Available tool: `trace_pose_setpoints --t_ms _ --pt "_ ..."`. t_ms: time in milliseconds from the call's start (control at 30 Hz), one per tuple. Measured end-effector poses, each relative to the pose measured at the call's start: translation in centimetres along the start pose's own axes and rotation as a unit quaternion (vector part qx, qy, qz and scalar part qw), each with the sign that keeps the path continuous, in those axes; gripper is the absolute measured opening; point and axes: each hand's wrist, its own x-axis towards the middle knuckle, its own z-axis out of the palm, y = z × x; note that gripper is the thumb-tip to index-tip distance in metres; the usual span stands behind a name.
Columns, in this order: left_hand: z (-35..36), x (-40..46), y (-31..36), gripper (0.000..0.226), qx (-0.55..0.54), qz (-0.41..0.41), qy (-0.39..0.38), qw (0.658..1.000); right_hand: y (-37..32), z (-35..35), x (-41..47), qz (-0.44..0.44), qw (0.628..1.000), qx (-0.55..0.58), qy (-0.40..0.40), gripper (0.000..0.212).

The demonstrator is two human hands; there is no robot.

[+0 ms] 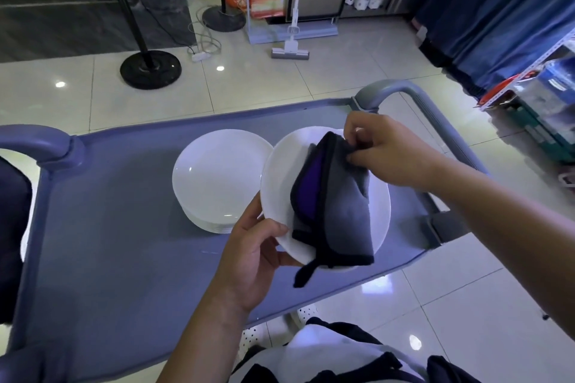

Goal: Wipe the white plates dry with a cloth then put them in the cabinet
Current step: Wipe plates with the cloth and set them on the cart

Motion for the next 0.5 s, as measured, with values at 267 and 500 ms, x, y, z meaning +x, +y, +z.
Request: trace_pose_setpoints --t_ms 267,500 --pt "0.5 -0.2 -0.3 0.052 0.013 -0.004 -0.001 1.0 1.0 -0.3 -0.6 0.05 0.997 0.022 -0.06 0.05" --pt "0.3 -0.2 -0.8 0.058 0.033 -0.003 -0.002 0.999 1.9 -1.1 -2.0 0.104 0.979 -0.033 -0.172 0.036"
